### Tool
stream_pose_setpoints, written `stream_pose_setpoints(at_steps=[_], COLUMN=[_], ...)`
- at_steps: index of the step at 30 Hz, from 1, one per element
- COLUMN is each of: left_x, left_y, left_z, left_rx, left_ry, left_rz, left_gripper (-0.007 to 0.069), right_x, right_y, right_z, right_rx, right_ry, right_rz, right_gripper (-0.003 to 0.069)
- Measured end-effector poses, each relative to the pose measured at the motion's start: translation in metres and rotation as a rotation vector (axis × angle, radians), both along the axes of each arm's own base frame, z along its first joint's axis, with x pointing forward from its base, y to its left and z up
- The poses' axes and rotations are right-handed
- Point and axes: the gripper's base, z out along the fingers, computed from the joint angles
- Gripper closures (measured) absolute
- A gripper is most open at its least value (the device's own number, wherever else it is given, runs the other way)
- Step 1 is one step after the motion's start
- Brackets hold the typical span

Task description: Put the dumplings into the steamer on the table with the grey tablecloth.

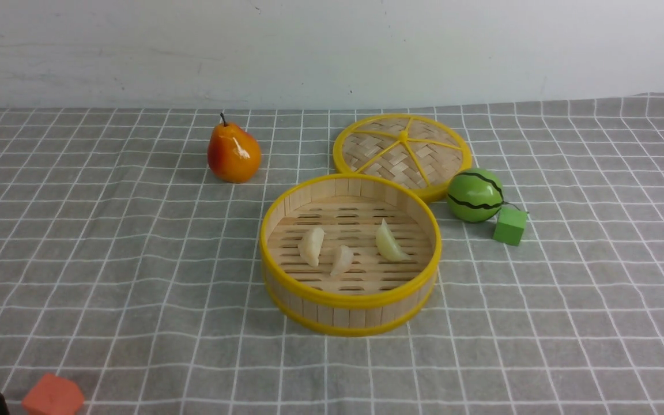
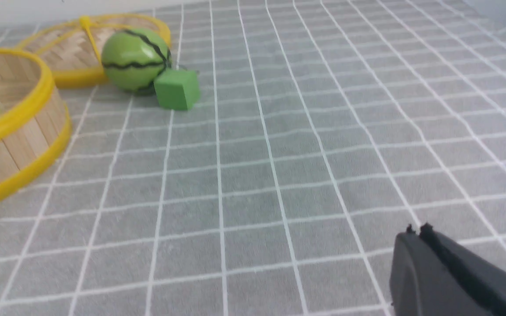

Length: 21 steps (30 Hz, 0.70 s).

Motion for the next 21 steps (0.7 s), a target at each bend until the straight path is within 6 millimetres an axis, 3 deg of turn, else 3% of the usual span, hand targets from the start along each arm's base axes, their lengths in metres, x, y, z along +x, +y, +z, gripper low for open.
stream_pose_setpoints(at_steps=[21], left_x=[0.0001], left_y=[0.0000], left_z=[-0.0001], left_rx=[0.002], left_ry=[0.001], left_rz=[0.001], left_gripper=[0.0568], right_x=[-0.0006], right_y=[0.0022], right_z=[-0.0015], right_rx=[0.018], right_ry=[0.025], right_rz=[0.037], right_gripper=[0.0680])
